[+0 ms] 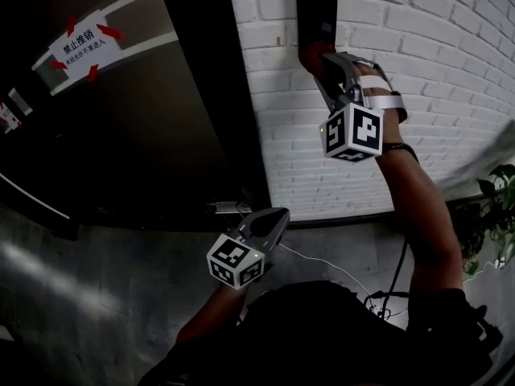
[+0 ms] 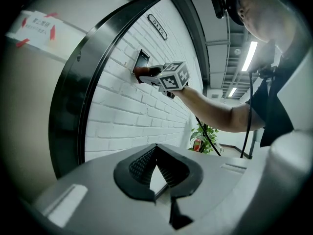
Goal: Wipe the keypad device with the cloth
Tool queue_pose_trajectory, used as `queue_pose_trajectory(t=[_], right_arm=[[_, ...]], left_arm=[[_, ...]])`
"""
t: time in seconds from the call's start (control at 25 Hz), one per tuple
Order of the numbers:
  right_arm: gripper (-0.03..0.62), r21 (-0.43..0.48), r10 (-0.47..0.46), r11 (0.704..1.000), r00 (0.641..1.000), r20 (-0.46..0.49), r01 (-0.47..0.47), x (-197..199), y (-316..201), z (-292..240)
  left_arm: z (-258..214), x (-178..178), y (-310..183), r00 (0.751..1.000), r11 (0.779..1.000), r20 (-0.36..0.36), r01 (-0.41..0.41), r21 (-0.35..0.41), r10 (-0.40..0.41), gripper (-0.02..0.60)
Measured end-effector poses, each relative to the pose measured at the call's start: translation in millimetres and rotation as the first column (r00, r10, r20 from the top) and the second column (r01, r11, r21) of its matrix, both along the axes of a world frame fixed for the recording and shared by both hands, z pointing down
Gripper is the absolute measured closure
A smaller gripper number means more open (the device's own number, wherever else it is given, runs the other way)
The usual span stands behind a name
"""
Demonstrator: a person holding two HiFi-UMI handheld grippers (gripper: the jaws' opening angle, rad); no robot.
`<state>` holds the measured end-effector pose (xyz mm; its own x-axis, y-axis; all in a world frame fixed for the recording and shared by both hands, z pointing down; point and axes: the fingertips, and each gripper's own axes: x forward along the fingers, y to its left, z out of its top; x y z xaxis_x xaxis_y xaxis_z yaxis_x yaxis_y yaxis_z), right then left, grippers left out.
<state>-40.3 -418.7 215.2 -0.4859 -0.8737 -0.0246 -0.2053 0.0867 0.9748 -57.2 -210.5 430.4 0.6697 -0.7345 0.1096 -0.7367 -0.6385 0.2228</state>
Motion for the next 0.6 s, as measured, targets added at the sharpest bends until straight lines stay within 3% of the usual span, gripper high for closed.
queue_pose_trajectory(t=[0.6], right_arm=[[0.454,-0.058,0.001,0.998,1.0,-0.029,-0.002,-0.9,-3.2,21.2]], left_arm=[[-0.4,-5.5,4.7,1.0,1.0,0.005,0.012,0.0,-0.012,0.566]])
